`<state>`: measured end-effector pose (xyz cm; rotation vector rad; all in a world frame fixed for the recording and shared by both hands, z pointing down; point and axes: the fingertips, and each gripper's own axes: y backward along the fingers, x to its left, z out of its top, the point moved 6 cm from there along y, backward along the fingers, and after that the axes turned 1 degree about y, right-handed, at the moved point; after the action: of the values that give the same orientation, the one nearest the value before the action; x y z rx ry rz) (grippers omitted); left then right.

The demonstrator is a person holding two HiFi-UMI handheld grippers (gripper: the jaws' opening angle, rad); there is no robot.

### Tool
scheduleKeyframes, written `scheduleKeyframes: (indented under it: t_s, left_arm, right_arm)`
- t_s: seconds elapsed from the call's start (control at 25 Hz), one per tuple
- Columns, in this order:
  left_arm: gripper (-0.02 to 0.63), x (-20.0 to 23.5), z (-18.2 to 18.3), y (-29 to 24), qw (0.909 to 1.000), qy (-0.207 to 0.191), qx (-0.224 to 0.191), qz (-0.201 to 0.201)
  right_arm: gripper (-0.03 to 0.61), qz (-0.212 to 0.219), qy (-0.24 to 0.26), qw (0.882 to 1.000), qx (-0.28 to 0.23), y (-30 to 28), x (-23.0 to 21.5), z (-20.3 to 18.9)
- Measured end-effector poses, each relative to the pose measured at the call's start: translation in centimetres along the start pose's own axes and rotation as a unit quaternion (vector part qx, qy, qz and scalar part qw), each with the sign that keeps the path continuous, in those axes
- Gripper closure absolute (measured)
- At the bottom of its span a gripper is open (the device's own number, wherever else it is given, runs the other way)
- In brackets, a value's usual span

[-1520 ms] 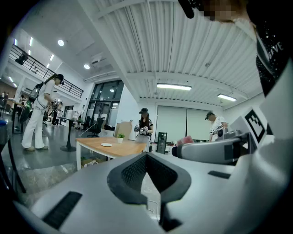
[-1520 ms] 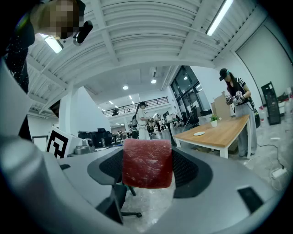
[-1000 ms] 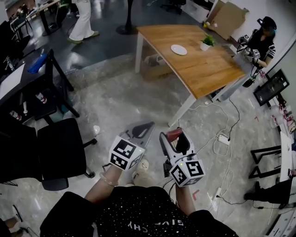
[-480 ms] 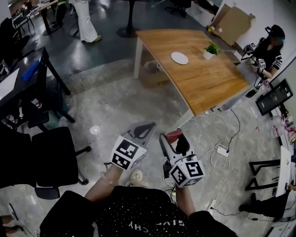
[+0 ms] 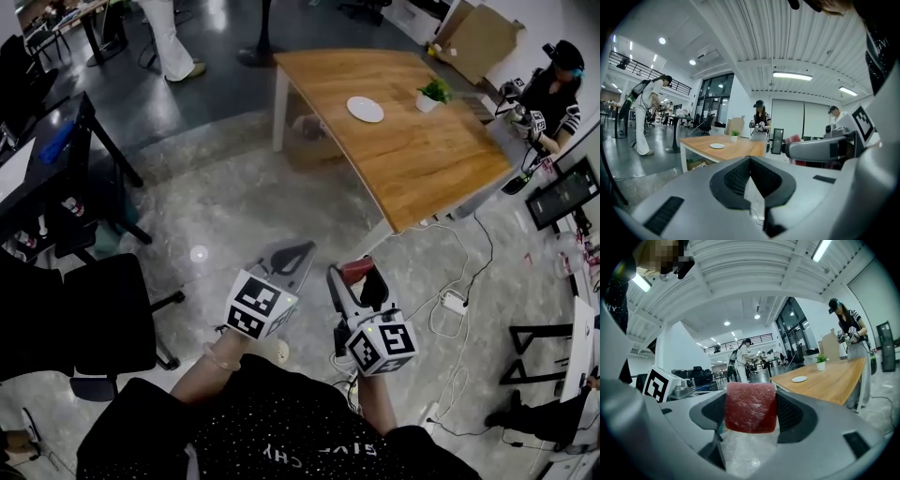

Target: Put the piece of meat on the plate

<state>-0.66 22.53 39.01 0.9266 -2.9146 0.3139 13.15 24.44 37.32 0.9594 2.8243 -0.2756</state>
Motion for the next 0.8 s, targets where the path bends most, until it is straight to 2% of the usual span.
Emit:
scheduleKeyframes:
  t_s: [0.44, 0.8]
  left_arm:
    - [0.606, 1.6, 1.6, -3.7, 1.0, 0.001, -0.003, 0.002]
    - [0.605, 5.1, 3.8, -9.0, 0.9998, 0.003, -0.012, -0.012]
  right_arm:
    - [0.264, -0.003, -0.001, 1.0, -0.008, -1.8, -3.1, 1.5]
    - [0.264, -0.022, -0.005, 1.0, -0.009, -6.7, -7.0, 3.3]
